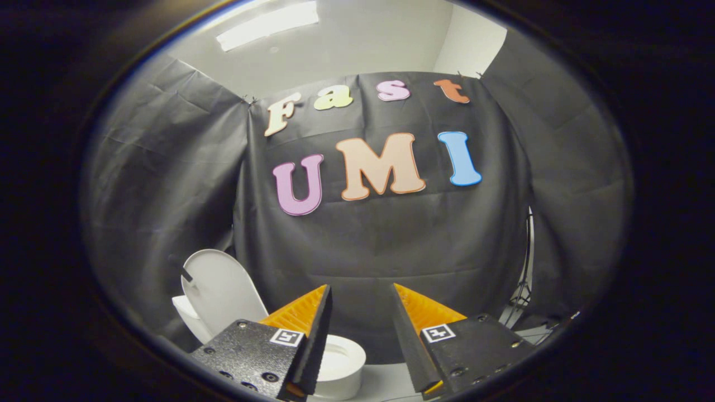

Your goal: Open the toilet lid.

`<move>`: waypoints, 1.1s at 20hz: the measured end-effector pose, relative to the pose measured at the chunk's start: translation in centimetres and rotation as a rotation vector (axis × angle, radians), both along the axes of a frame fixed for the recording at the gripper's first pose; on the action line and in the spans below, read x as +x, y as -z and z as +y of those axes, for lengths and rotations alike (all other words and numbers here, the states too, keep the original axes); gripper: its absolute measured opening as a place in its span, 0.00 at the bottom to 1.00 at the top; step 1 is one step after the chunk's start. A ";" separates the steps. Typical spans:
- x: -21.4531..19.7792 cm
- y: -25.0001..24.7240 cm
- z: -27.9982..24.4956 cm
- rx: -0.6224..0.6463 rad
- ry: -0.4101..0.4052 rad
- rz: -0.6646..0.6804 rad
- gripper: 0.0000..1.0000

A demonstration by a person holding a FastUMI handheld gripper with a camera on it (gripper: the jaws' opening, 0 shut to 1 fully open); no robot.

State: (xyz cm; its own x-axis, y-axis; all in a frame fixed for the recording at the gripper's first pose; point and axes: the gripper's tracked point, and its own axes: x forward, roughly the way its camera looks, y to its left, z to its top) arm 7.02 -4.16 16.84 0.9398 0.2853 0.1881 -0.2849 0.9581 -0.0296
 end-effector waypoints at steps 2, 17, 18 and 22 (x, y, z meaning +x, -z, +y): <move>0.0 0.2 -0.1 -0.004 -0.002 0.006 0.62; 0.5 1.9 -2.6 0.014 0.004 0.051 0.62; 0.6 2.1 -2.9 0.017 0.005 0.053 0.62; 0.9 2.3 -3.9 0.017 0.011 0.060 0.63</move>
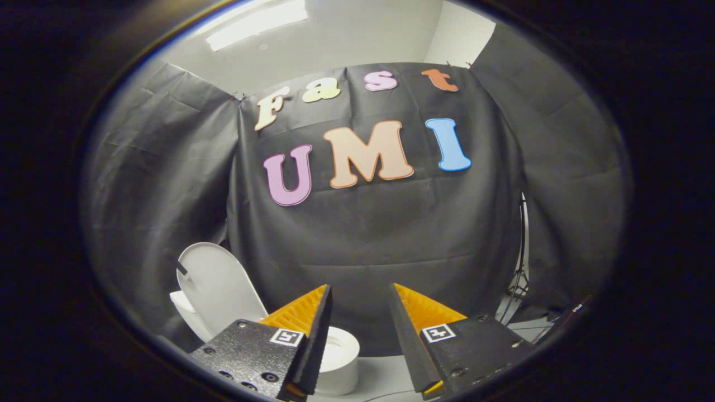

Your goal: Open the toilet lid.

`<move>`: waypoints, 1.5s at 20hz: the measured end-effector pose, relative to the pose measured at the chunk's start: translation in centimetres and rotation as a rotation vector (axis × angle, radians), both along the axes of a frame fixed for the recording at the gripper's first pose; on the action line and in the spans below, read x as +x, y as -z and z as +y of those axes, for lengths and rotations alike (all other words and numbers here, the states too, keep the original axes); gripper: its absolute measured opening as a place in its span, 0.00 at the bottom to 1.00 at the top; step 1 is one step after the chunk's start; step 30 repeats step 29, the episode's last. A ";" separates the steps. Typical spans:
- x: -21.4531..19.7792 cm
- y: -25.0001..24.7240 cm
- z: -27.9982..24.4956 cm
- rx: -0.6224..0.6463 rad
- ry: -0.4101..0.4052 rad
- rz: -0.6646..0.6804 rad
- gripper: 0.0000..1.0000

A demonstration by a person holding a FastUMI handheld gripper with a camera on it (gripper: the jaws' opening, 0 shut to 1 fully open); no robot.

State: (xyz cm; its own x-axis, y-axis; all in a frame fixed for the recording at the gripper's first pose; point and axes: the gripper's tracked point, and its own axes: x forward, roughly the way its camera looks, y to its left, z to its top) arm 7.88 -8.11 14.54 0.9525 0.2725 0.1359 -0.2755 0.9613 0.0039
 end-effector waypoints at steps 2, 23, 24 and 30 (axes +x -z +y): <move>-0.1 0.3 -0.5 0.000 0.003 0.004 0.62; 1.2 2.9 -3.9 0.054 0.007 0.054 0.62; 1.2 3.1 -4.2 0.056 0.009 0.055 0.63; 1.5 3.3 -5.2 0.053 0.014 0.049 0.63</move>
